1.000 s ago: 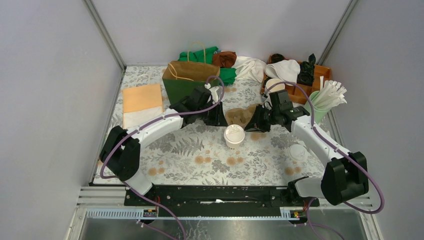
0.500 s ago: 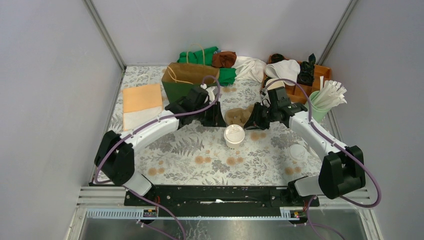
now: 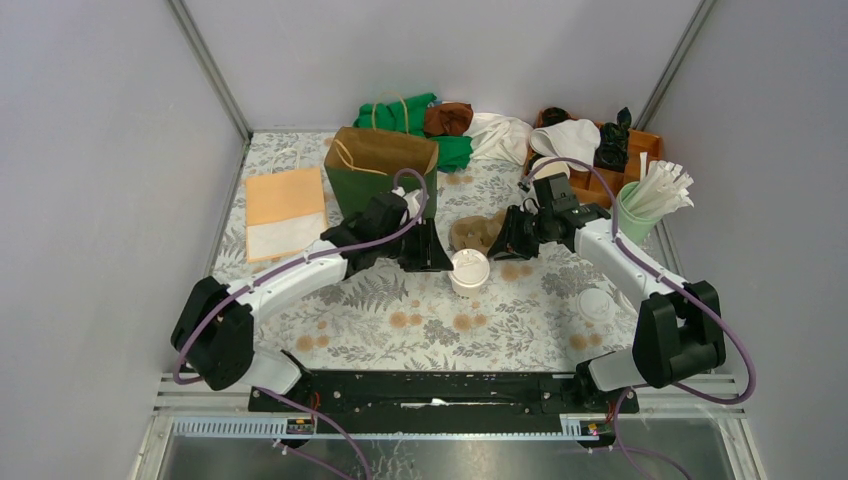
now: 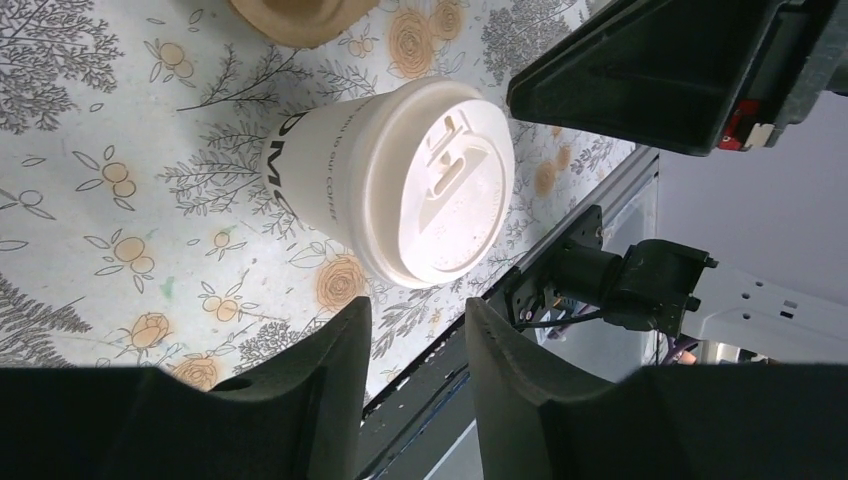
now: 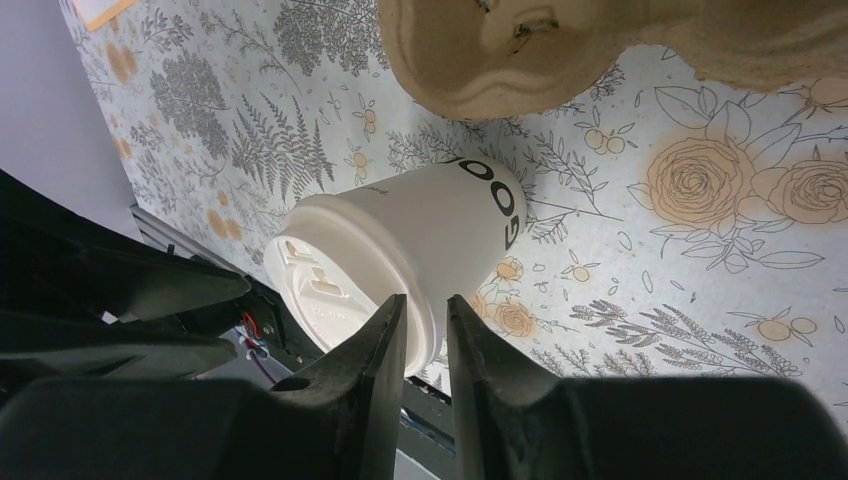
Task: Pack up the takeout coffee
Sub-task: Close the cup lid on the coffee cup.
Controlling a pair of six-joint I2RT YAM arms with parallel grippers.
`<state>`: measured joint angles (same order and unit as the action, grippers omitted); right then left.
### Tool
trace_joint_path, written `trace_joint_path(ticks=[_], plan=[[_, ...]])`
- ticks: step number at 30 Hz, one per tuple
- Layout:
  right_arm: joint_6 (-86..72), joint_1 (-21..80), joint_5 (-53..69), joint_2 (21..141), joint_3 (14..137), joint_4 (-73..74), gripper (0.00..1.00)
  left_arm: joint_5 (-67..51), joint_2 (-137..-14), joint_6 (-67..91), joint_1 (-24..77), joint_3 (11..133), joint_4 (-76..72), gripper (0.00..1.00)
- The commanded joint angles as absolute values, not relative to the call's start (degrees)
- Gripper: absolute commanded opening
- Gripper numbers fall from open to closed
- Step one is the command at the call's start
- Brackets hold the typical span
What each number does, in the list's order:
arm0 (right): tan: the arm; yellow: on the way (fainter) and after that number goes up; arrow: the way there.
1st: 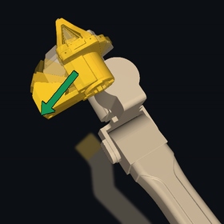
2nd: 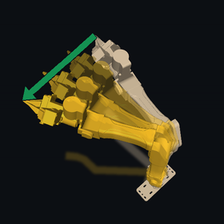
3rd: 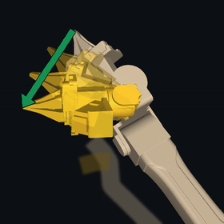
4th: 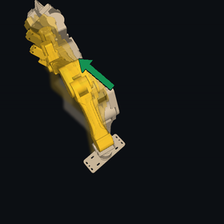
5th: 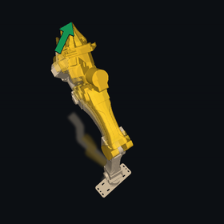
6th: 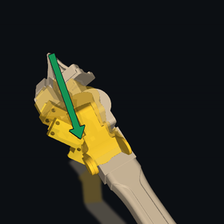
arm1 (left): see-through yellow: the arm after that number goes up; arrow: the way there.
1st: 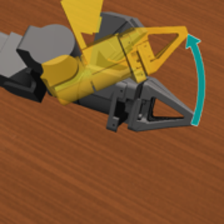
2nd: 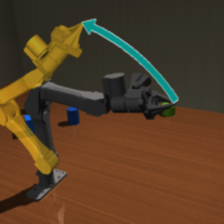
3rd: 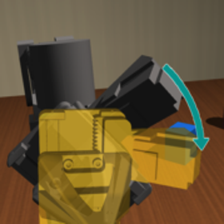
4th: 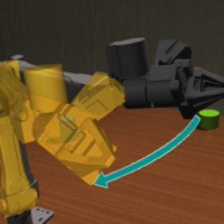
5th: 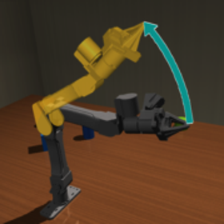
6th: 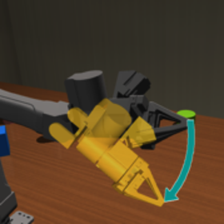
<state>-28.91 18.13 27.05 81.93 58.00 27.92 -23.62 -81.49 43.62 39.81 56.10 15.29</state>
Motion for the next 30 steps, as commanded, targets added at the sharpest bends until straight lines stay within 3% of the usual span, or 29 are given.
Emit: trace_joint_path(ticks=[1,8,30], plan=[[-27.77,17.43,26.39,81.94,58.55,27.84,0.29,-23.11,-82.5,44.02,40.32,60.04,11.77,0.43],[-27.84,17.4,29.78,81.32,56.95,26.72,0.28,-21.53,-85.87,42.91,40.51,62.82,14.11,0.32],[-29.9,17.49,32.25,76.51,52.23,27.17,0.25,-21.39,-92.6,38.38,40.33,69.2,16.05,0.23]])
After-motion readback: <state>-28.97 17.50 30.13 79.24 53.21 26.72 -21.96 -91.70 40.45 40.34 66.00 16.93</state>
